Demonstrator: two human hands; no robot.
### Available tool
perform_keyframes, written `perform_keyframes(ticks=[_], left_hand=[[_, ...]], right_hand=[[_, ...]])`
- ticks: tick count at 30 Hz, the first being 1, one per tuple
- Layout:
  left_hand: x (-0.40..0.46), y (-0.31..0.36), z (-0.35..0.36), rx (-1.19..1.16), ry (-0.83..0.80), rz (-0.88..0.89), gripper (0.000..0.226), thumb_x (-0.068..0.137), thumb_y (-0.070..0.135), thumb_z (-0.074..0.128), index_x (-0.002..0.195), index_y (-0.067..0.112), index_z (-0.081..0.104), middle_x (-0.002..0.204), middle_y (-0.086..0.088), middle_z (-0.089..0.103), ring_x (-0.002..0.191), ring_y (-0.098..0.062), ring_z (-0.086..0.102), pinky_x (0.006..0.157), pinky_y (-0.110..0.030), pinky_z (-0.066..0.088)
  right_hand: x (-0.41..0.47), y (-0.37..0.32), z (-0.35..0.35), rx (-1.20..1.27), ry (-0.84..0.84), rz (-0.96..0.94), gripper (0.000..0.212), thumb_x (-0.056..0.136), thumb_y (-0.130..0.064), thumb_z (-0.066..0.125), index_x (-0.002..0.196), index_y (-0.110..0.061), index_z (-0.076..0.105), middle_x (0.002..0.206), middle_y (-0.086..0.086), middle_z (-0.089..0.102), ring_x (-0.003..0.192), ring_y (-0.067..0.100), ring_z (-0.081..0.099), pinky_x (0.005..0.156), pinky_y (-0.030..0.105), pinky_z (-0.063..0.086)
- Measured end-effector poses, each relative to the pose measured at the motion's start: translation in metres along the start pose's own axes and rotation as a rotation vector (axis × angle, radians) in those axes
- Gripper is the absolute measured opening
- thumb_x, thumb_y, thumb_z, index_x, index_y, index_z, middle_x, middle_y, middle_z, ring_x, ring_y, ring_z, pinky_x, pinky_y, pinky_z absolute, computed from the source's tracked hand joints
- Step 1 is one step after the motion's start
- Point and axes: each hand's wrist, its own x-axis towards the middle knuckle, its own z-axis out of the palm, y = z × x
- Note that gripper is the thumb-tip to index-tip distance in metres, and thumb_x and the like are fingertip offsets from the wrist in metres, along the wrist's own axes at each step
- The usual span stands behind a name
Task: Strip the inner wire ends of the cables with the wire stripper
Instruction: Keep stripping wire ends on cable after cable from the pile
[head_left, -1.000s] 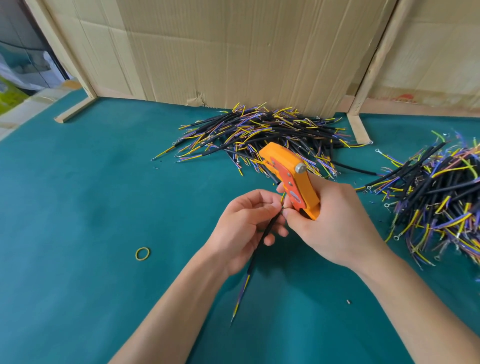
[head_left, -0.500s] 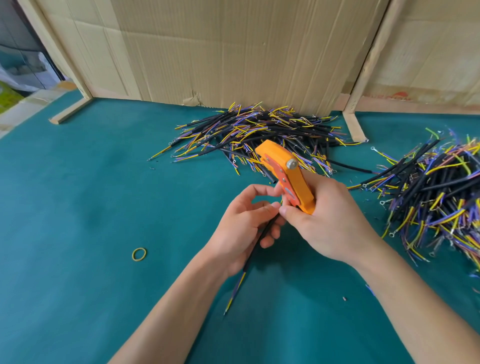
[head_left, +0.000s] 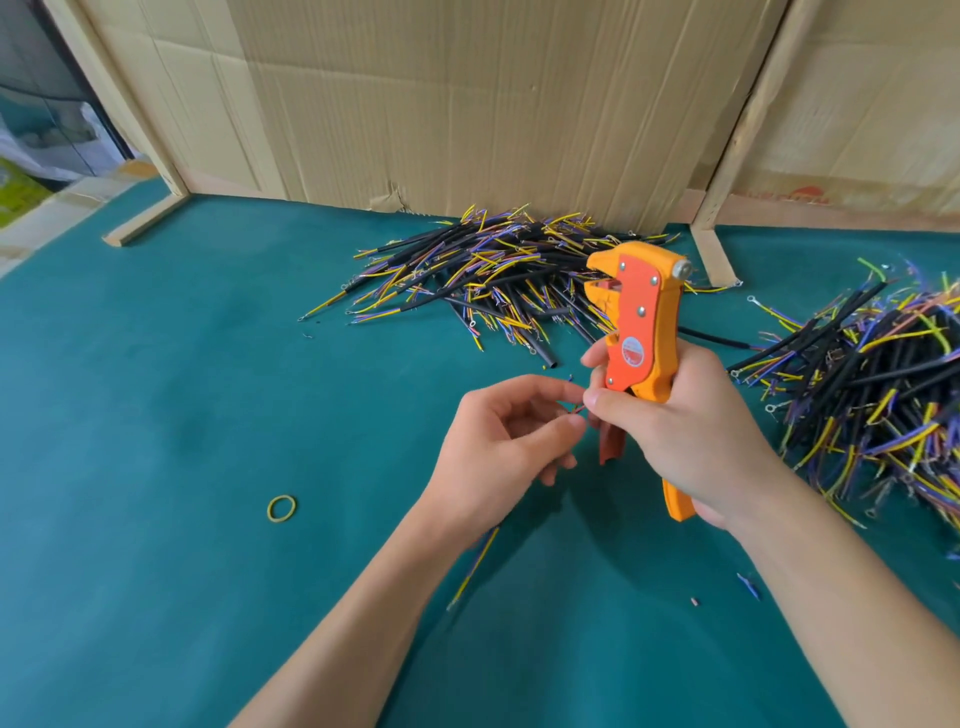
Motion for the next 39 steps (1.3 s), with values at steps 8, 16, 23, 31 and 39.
perform_keyframes(ticks=[8,16,23,31,39], left_hand=[[-0.005,-0.003,0.008,0.436,0.213,0.178,0.014,0.088,0.008,0.069,0.092,0.017,0.077,0.072,0.004,0.072,0.063,-0.016,0.07,0.062,-0.033,0.058],[-0.004,-0.001,0.008,0.591,0.304,0.337,0.011,0.086,0.005,0.071,0.088,0.015,0.074,0.074,0.005,0.065,0.063,-0.012,0.059,0.062,-0.029,0.05],[-0.005,-0.002,0.01,0.711,0.372,0.447,0.013,0.083,0.001,0.073,0.089,0.012,0.076,0.076,0.006,0.065,0.064,-0.006,0.052,0.062,-0.015,0.045],[-0.006,-0.002,0.006,0.89,0.313,0.55,0.011,0.086,0.0,0.071,0.094,0.006,0.075,0.078,-0.005,0.064,0.063,-0.024,0.056,0.056,-0.039,0.05],[-0.004,0.001,0.008,0.742,0.284,0.488,0.02,0.087,0.002,0.072,0.101,0.014,0.078,0.077,0.0,0.062,0.065,-0.014,0.055,0.062,-0.029,0.048]], right_hand=[[0.002,0.002,-0.001,0.028,0.029,0.039,0.024,0.085,0.007,0.068,0.093,-0.016,0.068,0.071,0.004,0.066,0.067,0.035,0.062,0.069,0.056,0.056],[0.0,0.001,-0.002,0.014,0.013,0.042,0.02,0.069,-0.017,0.075,0.088,-0.021,0.07,0.076,0.003,0.074,0.071,0.04,0.066,0.064,0.055,0.058],[0.001,0.001,0.003,-0.223,0.076,-0.019,0.017,0.081,-0.017,0.081,0.086,-0.027,0.069,0.073,-0.004,0.073,0.057,0.029,0.066,0.063,0.047,0.059],[0.001,-0.002,0.005,-0.262,0.063,-0.027,0.019,0.077,-0.023,0.083,0.087,-0.029,0.068,0.073,-0.012,0.073,0.056,0.016,0.066,0.067,0.043,0.059],[0.001,-0.001,0.005,-0.27,0.109,-0.039,0.017,0.082,-0.011,0.073,0.084,-0.028,0.069,0.065,-0.006,0.069,0.058,0.028,0.063,0.063,0.046,0.058]])
